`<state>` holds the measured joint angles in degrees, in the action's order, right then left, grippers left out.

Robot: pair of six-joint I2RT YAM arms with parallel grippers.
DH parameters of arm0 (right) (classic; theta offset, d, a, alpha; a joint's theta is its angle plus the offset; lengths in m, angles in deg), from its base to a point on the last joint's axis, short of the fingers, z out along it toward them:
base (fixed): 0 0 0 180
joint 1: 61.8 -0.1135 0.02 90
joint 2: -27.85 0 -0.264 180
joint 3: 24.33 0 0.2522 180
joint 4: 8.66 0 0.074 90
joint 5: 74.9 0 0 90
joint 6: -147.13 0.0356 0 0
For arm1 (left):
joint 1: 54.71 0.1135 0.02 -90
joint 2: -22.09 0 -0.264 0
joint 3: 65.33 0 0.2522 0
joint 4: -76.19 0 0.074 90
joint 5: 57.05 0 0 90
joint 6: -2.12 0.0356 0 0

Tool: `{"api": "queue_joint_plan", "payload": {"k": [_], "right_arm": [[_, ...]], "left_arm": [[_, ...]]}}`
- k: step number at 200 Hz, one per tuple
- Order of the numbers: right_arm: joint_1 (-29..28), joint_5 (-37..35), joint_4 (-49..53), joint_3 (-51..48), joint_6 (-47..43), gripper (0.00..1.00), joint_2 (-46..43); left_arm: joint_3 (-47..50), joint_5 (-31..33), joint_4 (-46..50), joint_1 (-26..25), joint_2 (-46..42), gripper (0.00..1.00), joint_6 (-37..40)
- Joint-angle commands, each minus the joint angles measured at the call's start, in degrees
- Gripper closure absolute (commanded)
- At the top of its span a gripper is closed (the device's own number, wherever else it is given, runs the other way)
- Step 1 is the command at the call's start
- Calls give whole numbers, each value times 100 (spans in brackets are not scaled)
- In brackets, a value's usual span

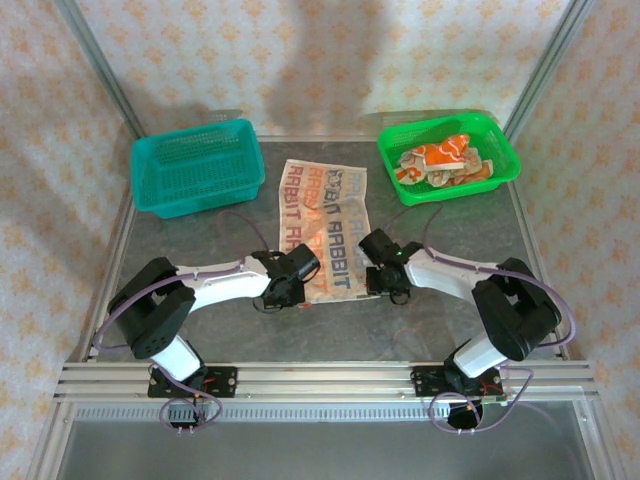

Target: Fold and stack the towels

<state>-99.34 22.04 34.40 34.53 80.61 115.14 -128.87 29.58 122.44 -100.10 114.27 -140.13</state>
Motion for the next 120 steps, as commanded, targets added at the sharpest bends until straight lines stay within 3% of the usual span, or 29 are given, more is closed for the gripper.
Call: {"api": "queue_joint_plan", "payload": {"k": [1, 46, 120], "right_arm": [[-169, -85, 170, -45, 150, 63, -62], [-249, -38, 217, -133, 355, 63, -397], [-466, 237, -54, -421, 593, 67, 41]], "left_arm": [[-56, -195, -338, -125, 313, 92, -58], [-74, -202, -318, -158, 346, 92, -53], [-76, -236, -304, -157, 388, 92, 30]]}}
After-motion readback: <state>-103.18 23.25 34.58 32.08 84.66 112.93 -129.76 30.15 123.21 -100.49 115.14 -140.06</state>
